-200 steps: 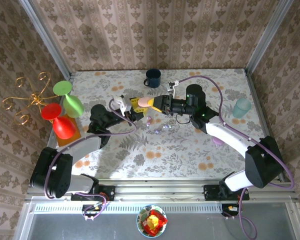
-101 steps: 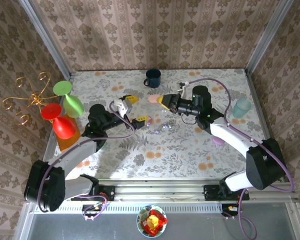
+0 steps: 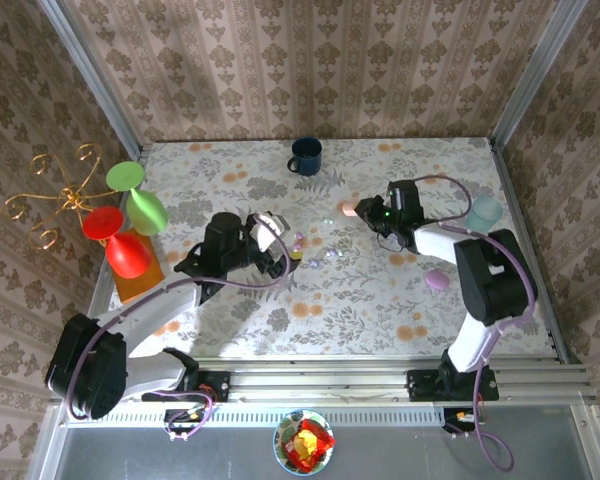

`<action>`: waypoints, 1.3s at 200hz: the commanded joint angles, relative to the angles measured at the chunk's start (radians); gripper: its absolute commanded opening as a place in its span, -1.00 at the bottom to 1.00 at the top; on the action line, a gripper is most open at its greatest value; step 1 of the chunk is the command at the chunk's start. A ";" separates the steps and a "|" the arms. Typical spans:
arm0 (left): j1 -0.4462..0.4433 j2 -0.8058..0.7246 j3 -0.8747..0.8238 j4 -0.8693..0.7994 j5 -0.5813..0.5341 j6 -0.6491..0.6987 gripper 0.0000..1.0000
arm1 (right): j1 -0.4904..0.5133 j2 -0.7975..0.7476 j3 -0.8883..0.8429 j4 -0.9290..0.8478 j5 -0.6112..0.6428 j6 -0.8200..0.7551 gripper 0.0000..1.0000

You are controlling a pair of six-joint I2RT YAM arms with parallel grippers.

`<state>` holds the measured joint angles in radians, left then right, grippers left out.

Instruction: Insert the wireless bluetooth earbuds into the charging case

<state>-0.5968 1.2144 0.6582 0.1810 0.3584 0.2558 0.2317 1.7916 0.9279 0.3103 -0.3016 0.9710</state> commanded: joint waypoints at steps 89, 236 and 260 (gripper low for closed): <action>-0.135 0.014 0.115 -0.424 -0.512 -0.042 1.00 | -0.021 -0.011 0.044 -0.126 0.080 -0.153 0.52; -0.025 0.124 0.194 -0.987 -0.823 -0.601 0.69 | 0.097 -0.215 0.040 -0.298 0.018 -0.342 0.63; 0.053 0.128 0.189 -1.018 -0.769 -0.635 0.62 | 0.101 -0.216 0.041 -0.302 0.023 -0.340 0.62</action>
<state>-0.6010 1.3399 0.8303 -0.7494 -0.4416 -0.2836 0.3264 1.5719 0.9474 0.0216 -0.2687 0.6338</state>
